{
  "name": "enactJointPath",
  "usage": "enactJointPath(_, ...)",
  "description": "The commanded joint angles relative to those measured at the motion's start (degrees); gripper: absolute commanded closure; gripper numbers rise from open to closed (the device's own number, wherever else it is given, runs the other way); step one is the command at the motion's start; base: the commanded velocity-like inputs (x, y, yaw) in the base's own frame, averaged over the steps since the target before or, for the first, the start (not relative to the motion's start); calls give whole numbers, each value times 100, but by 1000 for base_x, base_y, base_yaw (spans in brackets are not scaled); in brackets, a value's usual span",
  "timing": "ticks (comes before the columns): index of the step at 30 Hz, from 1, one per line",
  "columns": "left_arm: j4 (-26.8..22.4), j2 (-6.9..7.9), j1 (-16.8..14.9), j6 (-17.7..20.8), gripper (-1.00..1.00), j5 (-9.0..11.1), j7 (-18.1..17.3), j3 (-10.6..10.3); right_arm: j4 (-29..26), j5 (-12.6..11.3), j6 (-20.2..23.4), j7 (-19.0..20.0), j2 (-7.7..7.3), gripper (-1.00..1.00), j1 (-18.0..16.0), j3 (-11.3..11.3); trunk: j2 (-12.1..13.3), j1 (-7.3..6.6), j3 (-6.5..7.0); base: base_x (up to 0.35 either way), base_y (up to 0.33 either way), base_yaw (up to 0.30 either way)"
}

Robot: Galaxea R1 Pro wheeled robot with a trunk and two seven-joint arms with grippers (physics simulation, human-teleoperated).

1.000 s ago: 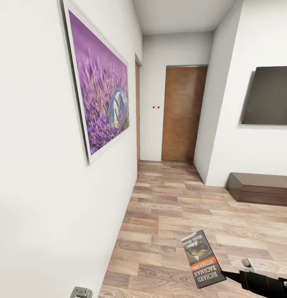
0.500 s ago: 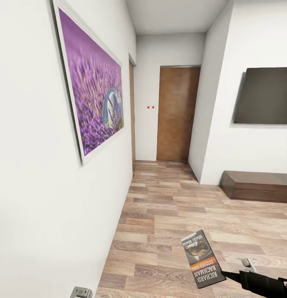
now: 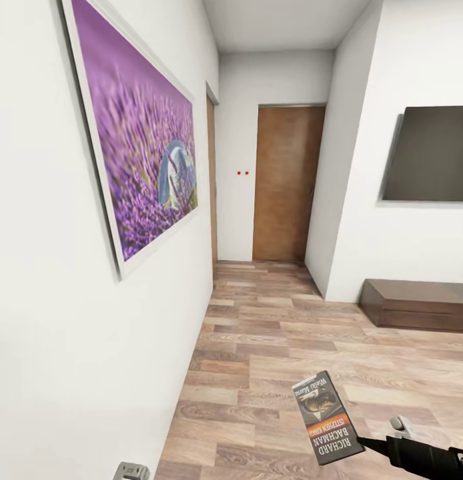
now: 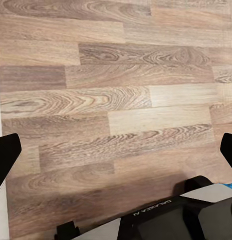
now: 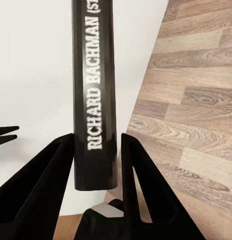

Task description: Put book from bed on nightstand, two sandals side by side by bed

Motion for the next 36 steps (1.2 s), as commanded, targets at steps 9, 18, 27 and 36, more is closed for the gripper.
enactJointPath(9,0,1,-4,-29,-100,-60,-12,37,-3,-70,57,10,-4,100,-5,33,-10,4,-11,35,0,-40)
enactJointPath(18,0,1,-4,-29,-100,-60,-12,37,-3,-72,57,10,-4,100,-5,33,-10,4,-11,82,0,-42)
enactJointPath(27,0,1,-4,-29,-100,-61,-12,37,-3,-73,57,10,-4,100,-5,33,-10,4,-11,306,0,-1)
enactJointPath(36,0,1,-4,-29,-100,-61,-18,37,-3,-59,59,10,-4,100,-5,33,-10,4,-11,215,0,-2)
